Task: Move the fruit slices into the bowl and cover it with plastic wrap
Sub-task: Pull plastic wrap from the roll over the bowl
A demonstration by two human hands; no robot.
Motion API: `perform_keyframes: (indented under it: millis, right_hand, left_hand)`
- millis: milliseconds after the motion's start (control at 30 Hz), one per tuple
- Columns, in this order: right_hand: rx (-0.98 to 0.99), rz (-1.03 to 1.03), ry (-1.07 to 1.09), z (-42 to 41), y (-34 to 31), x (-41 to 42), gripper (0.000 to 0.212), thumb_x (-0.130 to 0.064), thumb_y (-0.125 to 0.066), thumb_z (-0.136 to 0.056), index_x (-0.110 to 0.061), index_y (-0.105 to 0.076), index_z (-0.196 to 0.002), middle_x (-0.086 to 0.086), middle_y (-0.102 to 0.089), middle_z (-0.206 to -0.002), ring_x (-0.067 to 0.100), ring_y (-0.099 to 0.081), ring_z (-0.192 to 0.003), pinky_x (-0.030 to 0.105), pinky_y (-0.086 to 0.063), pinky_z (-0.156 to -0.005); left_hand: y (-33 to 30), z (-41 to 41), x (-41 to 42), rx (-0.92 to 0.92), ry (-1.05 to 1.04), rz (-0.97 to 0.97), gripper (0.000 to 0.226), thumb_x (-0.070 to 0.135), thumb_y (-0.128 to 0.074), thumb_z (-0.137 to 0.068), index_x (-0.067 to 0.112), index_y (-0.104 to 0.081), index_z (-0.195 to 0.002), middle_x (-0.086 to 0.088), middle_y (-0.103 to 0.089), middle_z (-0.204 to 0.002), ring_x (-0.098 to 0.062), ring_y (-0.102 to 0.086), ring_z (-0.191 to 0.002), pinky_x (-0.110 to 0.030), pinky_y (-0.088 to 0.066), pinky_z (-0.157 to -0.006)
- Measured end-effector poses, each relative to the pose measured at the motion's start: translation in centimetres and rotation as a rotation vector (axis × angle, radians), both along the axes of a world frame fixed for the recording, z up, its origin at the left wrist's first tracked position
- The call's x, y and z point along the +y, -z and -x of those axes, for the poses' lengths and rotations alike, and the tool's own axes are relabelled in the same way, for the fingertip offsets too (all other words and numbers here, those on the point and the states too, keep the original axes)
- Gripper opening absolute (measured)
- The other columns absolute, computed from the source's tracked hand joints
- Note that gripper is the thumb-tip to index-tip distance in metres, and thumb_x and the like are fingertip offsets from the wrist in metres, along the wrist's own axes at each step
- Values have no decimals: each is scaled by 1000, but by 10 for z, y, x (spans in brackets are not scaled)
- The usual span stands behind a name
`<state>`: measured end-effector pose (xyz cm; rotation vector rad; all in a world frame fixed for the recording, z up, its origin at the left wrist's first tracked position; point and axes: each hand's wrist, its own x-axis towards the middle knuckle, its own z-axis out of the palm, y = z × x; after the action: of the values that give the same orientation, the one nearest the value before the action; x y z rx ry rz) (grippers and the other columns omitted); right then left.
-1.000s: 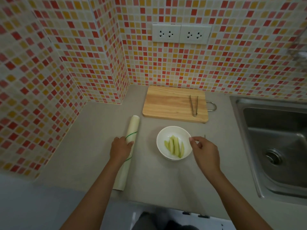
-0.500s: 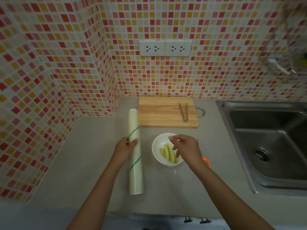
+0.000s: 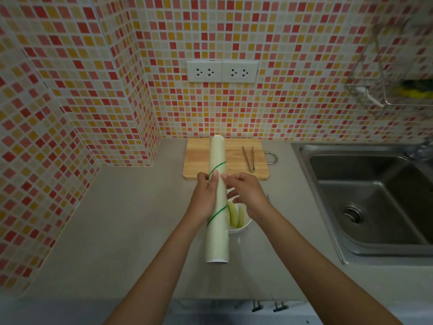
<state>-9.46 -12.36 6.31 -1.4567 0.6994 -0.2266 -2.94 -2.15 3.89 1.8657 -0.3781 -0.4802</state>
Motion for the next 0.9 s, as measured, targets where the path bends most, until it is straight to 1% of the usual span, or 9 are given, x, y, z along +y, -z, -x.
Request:
perform_keyframes:
  millis: [100,233,367,433,600,667,733,833,900]
  right_hand:
    - [-13,5,26,5,2,-3,16,-23,-68,-86,-13,-61,-75,-2,-62,-74,10,-54,-49,20,-40,-48]
    - [-16,-39,31,10,3,-5,16,-15,-64,-88,-12,-63,-73,-1,-60,-70,8,-51,-46,17,-40,-44]
    - [-17,-89,7,12,4,-9,23,-5,-56,-92,-10,-59,-69,4,-54,-68,13,-50,-51,20,-40,-47]
    - [-18,-125,16,15,5,-14,24,-4,-53,-94,-9,-55,-70,6,-53,-70,16,-51,-53,20,-41,-46]
    - [-5,-183,42,21,11,-16,20,-22,-55,-95,-10,-53,-79,7,-59,-69,13,-56,-44,22,-42,-44]
    - [57,-132,60,17,13,-10,32,-42,-54,-93,-10,-55,-88,5,-59,-64,15,-54,-42,23,-41,-43]
    - [105,-18,59,11,14,-6,39,-48,-51,-92,-10,-57,-87,3,-57,-62,14,-52,-39,21,-38,-40]
    - [68,100,79,6,16,-9,26,-25,-47,-97,-11,-50,-75,4,-56,-60,11,-47,-36,20,-36,-38]
    - [32,57,113,6,18,-14,25,-14,-45,-96,-11,-47,-71,5,-55,-57,11,-47,-34,20,-35,-36]
  left_hand:
    - [1,6,-2,-37,-6,-43,42,55,-29,-97,16,-41,-104,6,-56,-85,-10,-57,-78,-32,-41,-65]
    - [5,11,-5,-38,7,-107,41,54,-28,-97,16,-42,-105,-2,-60,-96,-22,-59,-88,-35,-42,-72]
    - [11,12,-3,-32,-12,-146,43,56,-28,-96,18,-45,-108,-3,-61,-104,-25,-59,-95,-38,-45,-81]
    - [13,11,-1,-33,-32,-161,43,56,-28,-96,19,-45,-108,-1,-59,-101,-24,-57,-93,-37,-42,-78]
    - [14,11,-3,-7,-36,-95,40,54,-30,-97,18,-45,-104,4,-57,-89,-17,-57,-84,-34,-41,-72]
    - [14,14,-6,-5,-27,-68,39,54,-31,-97,18,-45,-103,6,-57,-87,-9,-56,-79,-32,-41,-66]
    - [13,16,-7,-19,-13,-62,38,53,-32,-96,18,-45,-102,7,-58,-86,-7,-57,-77,-29,-40,-62]
    - [13,16,-7,-19,-10,-55,37,52,-33,-97,17,-46,-103,8,-57,-83,-6,-56,-75,-28,-39,-61]
    - [13,14,-5,4,-21,-34,39,51,-33,-97,15,-47,-105,8,-56,-82,-6,-54,-74,-27,-38,-62]
